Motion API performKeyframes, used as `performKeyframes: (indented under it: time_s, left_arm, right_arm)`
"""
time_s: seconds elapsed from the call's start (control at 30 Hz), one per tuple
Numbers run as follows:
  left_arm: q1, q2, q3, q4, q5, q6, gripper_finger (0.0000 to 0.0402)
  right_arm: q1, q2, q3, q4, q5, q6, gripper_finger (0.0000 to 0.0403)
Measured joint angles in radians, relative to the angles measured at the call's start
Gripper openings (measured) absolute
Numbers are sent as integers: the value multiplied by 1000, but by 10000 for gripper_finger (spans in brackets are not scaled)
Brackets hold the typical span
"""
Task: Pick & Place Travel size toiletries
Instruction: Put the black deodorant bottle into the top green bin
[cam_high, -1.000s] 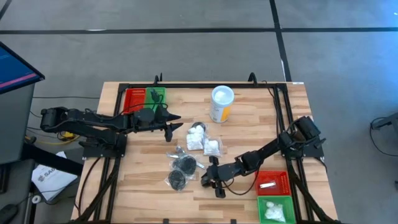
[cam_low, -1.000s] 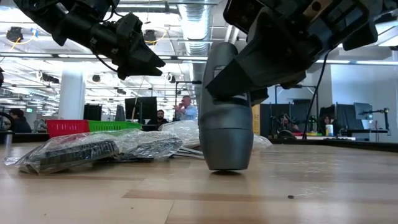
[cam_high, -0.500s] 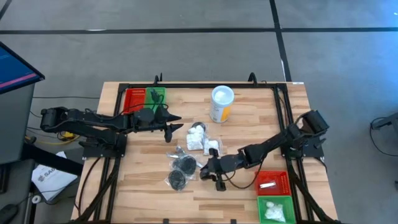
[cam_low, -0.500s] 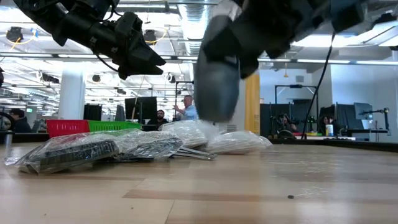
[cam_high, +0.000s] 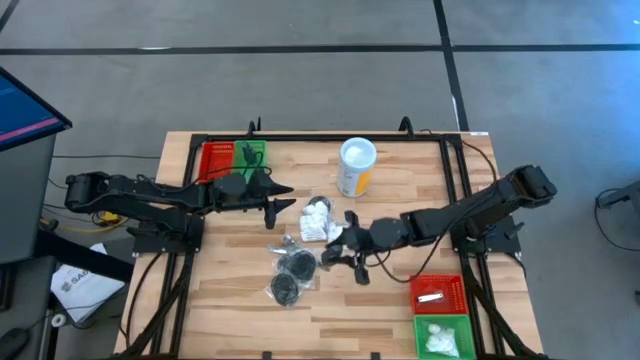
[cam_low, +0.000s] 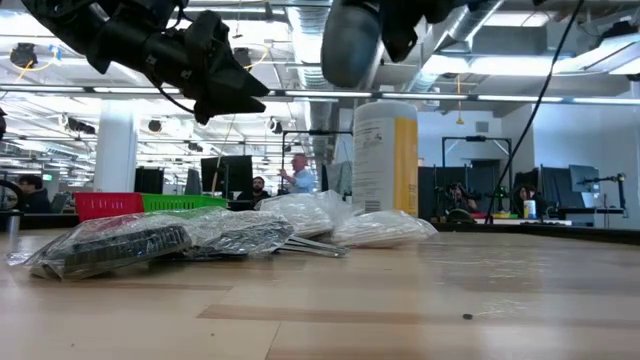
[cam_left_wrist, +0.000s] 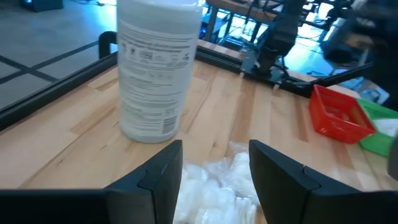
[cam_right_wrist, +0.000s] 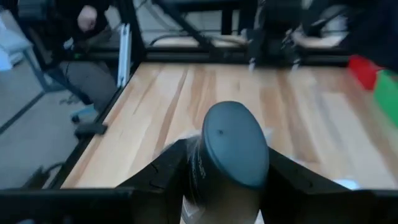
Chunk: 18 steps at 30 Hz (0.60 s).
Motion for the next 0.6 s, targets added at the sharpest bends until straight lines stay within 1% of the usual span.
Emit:
performKeyframes:
  time_s: [0.17, 0.3, 0.43, 0.6]
  left_arm:
    - [-7, 0, 0, 27, 40, 4, 175]
    - [-34, 0, 0, 57, 47, 5, 175]
    - [-71, 0, 0, 98, 47, 7, 175]
    - [-115, 0, 0, 144, 47, 9, 175]
  right_arm:
    - [-36, -63, 0, -21, 2, -22, 141]
    - [-60, -102, 0, -20, 2, -43, 137]
    - [-80, -129, 0, -11, 2, -48, 142]
    - [-97, -144, 0, 1, 2, -53, 137]
